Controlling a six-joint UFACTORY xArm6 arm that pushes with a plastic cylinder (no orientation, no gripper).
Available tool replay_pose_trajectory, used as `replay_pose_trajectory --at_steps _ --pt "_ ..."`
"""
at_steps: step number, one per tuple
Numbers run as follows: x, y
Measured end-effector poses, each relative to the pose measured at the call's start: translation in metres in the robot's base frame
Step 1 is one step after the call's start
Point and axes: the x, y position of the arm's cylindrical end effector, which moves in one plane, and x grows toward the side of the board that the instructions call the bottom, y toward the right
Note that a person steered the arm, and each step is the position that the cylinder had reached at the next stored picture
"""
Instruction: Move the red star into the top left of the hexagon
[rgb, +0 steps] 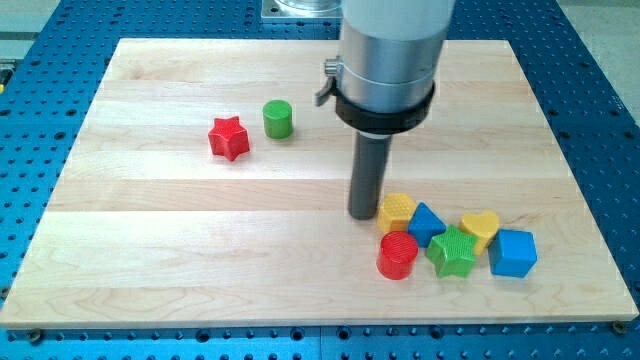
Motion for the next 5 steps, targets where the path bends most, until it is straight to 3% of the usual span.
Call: replay_pose_trajectory --at_steps 1,2,4,5 --pt "-0.030 -0.100" --pt "-0.033 -0.191" --pt "-0.099 -0.185" --pt "-0.085 -0.124"
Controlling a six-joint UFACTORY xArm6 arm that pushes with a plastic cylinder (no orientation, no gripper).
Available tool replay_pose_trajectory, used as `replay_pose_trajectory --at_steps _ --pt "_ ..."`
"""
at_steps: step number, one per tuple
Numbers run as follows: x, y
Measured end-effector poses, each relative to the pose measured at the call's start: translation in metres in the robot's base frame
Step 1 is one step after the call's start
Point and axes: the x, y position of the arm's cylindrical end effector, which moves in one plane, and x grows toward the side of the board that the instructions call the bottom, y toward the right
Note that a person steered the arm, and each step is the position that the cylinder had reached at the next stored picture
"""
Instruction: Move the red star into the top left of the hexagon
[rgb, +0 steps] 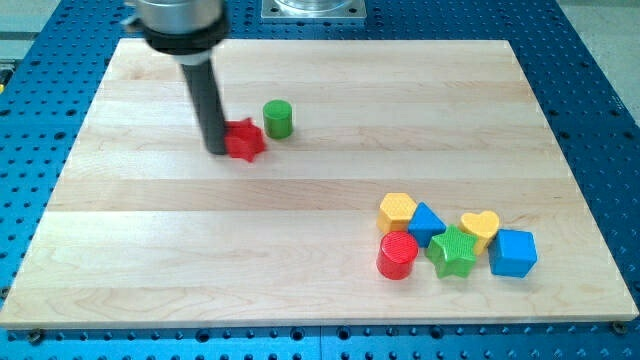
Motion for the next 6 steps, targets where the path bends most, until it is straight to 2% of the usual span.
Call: replay_pose_trajectory --at_steps 1,2,3,4,5,6 --pt "0.032 0.087" --pt "0.018 0.070" --pt "-0.016 0.049" --pt "-0.022 0.108" --pt "-0.016 0.206" --pt "0.042 0.198"
